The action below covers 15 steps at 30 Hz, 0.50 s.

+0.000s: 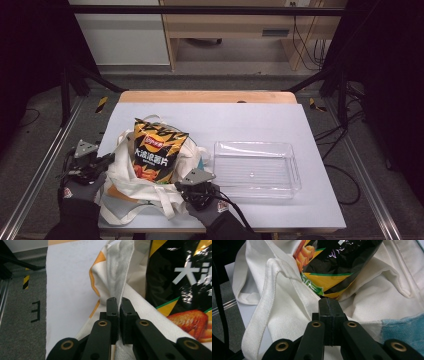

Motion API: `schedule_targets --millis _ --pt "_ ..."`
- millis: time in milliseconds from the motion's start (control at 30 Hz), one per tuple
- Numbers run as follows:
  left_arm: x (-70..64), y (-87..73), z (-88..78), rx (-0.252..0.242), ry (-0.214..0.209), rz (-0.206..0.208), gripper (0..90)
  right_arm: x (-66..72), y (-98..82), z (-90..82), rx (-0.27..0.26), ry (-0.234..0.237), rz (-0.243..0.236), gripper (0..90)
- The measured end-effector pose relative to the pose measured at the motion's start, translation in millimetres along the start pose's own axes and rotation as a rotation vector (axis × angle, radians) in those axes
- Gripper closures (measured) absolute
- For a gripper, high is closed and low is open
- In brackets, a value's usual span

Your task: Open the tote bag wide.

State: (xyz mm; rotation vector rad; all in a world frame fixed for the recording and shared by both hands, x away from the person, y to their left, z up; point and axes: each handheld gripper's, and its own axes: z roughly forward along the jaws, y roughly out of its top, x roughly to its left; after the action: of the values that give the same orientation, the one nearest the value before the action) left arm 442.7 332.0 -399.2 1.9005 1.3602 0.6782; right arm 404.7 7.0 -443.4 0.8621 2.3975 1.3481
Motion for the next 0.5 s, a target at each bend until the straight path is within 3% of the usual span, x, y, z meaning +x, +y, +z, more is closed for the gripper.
schedule_targets --millis 167,500 --pt "3.6 -7.7 -0.5 0.030 0.030 0.003 87.0 0.9 -0.7 1.4 0.004 -0.001 -0.003 90.0" --pt "10.1 -26.8 8.5 0.091 0.048 0.003 87.1 4.8 -5.8 5.3 0.019 -0.002 -0.008 90.0"
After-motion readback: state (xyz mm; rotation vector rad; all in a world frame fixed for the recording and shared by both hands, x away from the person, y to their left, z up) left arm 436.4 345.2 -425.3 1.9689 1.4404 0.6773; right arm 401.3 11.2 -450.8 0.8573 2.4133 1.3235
